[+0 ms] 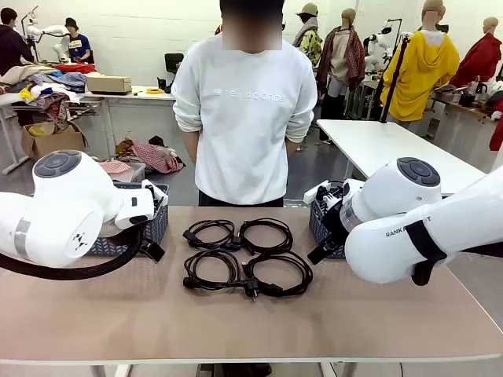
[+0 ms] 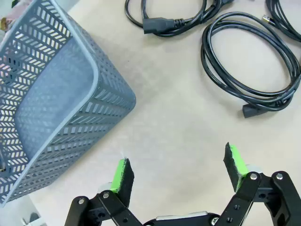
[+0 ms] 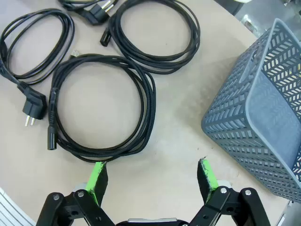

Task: Organize the cables according to human instructions.
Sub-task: Pick up a bundle of cables and place it in the basket indicated by the human.

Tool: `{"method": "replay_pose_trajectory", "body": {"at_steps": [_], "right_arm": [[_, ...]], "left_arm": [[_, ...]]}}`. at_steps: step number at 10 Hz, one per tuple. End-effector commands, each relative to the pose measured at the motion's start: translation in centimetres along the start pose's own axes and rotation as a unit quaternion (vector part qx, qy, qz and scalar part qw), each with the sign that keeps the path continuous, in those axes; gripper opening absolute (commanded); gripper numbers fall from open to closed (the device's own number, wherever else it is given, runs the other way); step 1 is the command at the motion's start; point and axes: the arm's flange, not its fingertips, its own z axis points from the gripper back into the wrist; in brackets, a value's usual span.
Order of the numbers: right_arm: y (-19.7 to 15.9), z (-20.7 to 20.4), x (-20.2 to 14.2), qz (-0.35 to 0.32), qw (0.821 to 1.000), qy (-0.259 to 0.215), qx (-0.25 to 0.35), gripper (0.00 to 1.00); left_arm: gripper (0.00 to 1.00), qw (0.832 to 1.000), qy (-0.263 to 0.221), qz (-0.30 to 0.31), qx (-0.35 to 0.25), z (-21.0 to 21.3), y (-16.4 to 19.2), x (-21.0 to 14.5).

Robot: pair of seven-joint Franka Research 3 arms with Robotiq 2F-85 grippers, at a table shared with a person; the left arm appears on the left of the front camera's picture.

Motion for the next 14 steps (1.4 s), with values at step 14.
{"method": "replay_pose_trajectory", "body": {"at_steps": [14], "right_arm": [[-1.4,1.5,0.4,0.012,0.999,-0.012,0.039,1.0]], "left_arm": [[1.0,1.0,-0.005,-0.005,-0.007,1.3,1.0,0.3]]}}
